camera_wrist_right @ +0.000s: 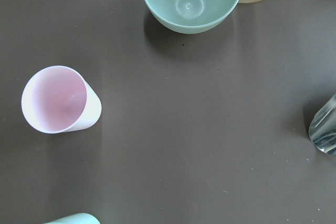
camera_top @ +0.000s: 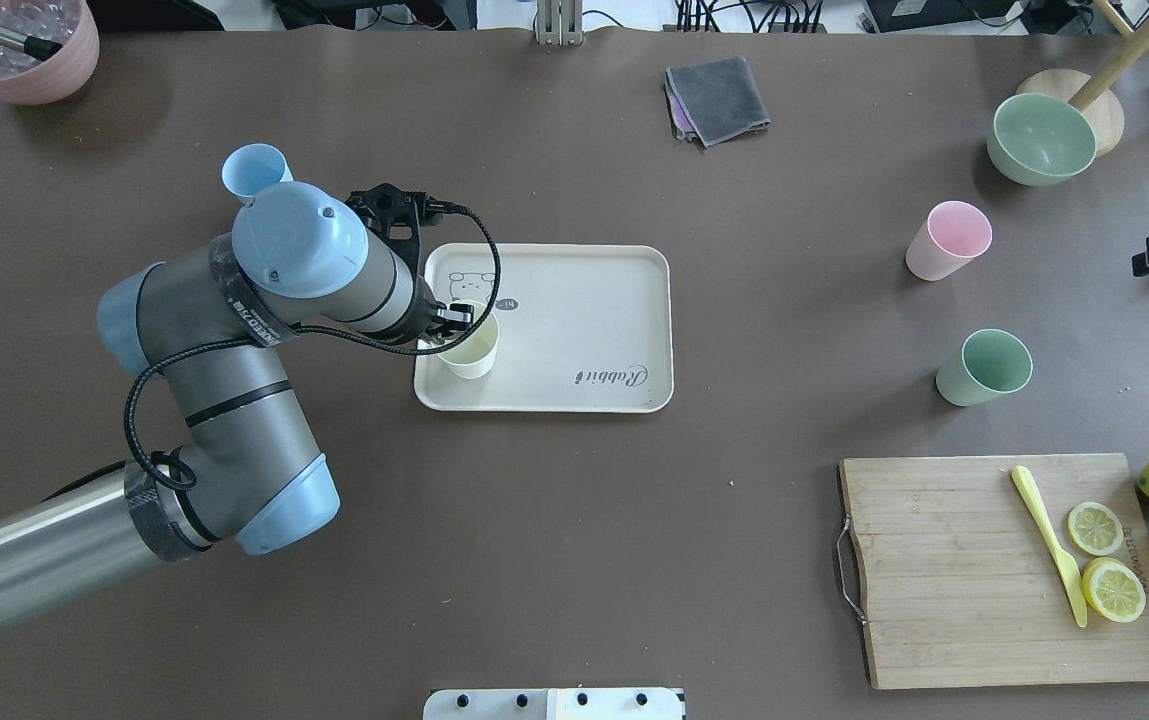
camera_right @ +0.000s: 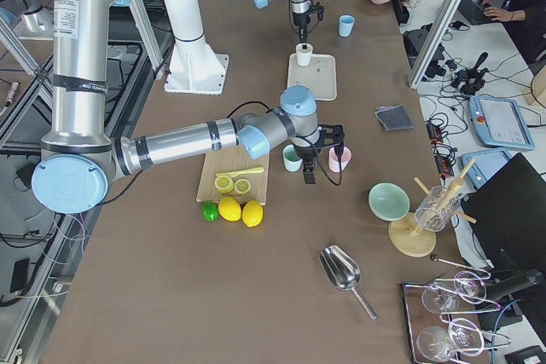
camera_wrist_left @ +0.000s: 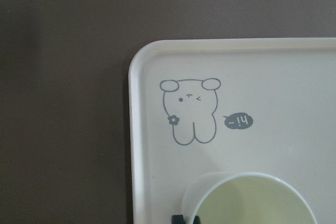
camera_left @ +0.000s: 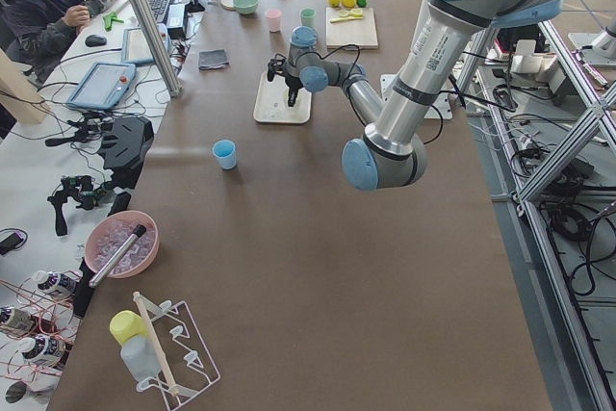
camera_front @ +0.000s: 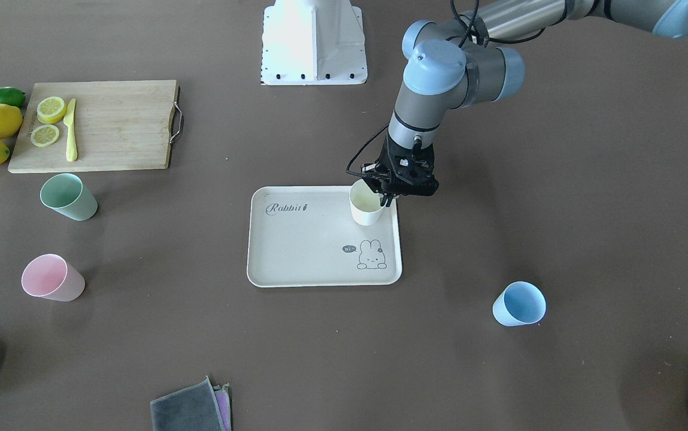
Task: Place all cups on tray
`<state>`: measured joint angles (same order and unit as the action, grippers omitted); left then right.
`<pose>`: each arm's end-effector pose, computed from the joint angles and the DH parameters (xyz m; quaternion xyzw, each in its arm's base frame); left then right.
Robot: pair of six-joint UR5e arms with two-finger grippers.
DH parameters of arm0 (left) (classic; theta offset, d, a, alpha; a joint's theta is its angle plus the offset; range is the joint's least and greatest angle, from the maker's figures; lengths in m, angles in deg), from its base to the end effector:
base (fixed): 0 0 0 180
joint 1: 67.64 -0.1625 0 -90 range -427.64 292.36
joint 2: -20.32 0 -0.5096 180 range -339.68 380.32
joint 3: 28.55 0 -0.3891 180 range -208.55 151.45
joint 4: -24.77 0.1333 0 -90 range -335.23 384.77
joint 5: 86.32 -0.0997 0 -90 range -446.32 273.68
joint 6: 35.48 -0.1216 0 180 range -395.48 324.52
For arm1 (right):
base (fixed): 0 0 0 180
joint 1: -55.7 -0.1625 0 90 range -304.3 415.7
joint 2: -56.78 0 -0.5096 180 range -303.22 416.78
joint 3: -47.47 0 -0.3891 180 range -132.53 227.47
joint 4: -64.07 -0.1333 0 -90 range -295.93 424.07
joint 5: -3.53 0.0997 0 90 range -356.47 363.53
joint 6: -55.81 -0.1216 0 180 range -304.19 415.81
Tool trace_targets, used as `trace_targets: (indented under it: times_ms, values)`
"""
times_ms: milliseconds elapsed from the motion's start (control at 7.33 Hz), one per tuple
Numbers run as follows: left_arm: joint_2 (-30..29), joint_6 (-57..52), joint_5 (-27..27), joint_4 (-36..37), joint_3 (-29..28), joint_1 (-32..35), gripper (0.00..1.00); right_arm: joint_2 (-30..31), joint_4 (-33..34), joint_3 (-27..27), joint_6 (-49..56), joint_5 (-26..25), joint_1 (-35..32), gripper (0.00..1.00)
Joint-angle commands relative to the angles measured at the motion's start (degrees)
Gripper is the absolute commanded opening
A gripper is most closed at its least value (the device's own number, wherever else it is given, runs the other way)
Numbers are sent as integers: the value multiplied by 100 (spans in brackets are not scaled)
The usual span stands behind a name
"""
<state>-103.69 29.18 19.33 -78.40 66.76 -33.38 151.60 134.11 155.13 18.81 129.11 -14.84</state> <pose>0.5547 -0.4994 0.3306 0.1118 0.4408 -0.0091 0.8906 -0.0989 -0.4677 0.6130 0.0982 -0.3854 0.0540 0.9159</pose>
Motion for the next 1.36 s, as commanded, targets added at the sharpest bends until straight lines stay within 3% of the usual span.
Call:
trace_targets:
  times_ms: [0, 273, 409, 682, 818, 1091, 1227]
  values:
    - [44, -485, 201, 521, 485, 464, 98, -382, 35, -270, 0, -7, 32, 100]
    - [576, -1670, 884, 1787, 1686, 1377, 98, -1242, 80, -1033, -9, 2, 41, 100]
    - [1276, -2564, 1157, 1757, 1971, 1860, 98, -1664, 80, -1489, -18, 2, 119, 100]
    - [2141, -3922, 1432, 1442, 1991, 2574, 98, -2133, 71, -1985, -184, -251, 548, 94]
    - [2293, -3926, 1433, 1135, 1904, 2603, 98, -2134, 10, -2117, -289, -462, 794, 87]
    - [2294, -3917, 1433, 1123, 1903, 2603, 98, -2108, 1, -2232, -290, -543, 1033, 76]
    - [2294, -3917, 1424, 1123, 1886, 2595, 98, -2116, 1, -2311, -299, -630, 1112, 66]
